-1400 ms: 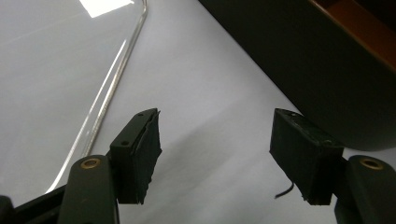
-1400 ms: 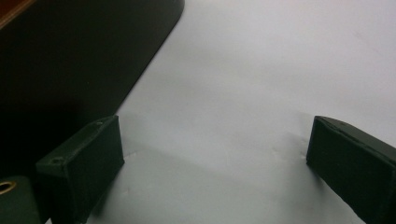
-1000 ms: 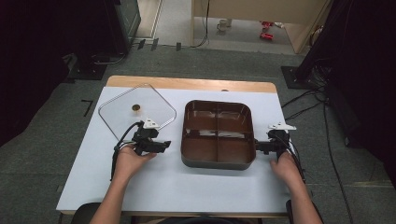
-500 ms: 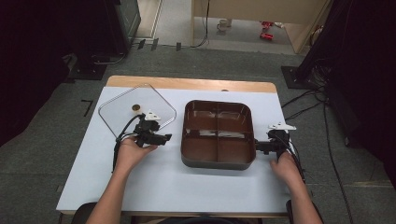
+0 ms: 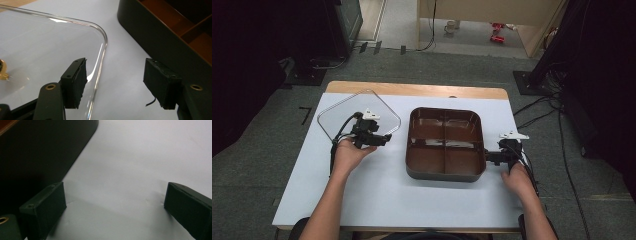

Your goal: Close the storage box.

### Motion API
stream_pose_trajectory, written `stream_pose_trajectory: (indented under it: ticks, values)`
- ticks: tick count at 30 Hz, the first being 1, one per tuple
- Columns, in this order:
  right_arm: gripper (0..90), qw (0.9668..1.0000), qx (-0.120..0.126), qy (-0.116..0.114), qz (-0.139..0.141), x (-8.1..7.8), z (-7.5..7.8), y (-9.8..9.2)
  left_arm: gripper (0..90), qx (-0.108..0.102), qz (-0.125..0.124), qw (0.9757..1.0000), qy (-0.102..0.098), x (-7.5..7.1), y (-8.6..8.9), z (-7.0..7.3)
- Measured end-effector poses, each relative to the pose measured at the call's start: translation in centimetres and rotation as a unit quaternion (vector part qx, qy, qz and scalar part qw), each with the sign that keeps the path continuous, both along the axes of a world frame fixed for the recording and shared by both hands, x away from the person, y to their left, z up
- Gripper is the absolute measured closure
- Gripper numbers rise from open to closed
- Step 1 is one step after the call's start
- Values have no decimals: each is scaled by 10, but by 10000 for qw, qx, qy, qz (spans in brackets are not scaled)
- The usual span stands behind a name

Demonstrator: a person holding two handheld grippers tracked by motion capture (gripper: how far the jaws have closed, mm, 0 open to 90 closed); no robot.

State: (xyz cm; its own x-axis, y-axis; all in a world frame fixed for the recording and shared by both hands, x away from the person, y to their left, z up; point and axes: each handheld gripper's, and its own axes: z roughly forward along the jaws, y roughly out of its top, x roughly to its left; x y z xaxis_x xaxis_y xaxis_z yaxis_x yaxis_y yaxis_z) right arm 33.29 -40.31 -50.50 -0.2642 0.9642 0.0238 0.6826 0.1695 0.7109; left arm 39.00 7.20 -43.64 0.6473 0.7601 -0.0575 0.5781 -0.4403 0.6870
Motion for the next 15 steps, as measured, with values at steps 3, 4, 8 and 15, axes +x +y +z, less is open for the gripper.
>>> stream_pose_trajectory:
  ticks: [3,4,8,15]
  values:
    - [31,10000,0,-1,1,0,0,0,354,-2,28,10000,3,5,3,1]
    - [31,10000,-1,-3,4,0,0,0,355,-16,50,10000,-6,7,5,2]
    - [31,10000,0,-1,3,0,0,0,376,-18,141,9999,-79,14,14,3]
    - [31,10000,-2,-3,4,0,0,0,380,-70,369,9993,-71,29,28,2]
